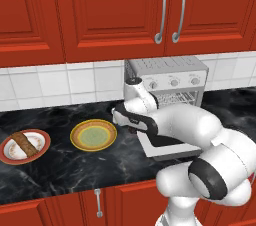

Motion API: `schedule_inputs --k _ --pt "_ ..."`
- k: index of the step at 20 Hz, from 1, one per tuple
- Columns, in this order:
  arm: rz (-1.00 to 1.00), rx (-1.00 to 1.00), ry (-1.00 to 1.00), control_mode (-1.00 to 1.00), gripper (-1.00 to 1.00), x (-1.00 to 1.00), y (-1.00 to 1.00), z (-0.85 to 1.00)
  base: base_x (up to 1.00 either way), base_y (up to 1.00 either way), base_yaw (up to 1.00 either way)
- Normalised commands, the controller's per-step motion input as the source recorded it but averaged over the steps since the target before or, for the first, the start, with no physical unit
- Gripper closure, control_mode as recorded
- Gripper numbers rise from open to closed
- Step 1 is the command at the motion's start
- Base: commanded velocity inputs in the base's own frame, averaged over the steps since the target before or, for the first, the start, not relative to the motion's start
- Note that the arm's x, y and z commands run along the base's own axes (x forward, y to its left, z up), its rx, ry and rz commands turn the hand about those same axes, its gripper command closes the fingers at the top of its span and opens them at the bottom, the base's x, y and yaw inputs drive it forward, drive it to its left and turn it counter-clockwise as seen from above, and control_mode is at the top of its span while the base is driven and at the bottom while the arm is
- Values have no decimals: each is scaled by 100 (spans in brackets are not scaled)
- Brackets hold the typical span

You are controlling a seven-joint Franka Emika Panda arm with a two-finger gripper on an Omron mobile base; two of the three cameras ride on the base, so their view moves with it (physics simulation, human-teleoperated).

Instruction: Open the toaster oven door. Place the baguette on the top rack in the toaster oven and place the chicken drumstick on the bottom rack.

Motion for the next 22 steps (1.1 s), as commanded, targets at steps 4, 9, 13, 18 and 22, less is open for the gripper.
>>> schedule_inputs --k 4,9,13,18,22 --pt "-17 2 9 -100 100 9 -90 2 0 0 0" --pt "-20 3 4 -100 100 25 -79 0 0 0 0" --pt "-14 14 -7 -100 100 16 -46 0 0 0 0" --pt "-6 9 -25 -100 100 0 -14 1 0 0 0" --pt "-7 3 -13 -100 100 4 -16 -10 0 0 0"
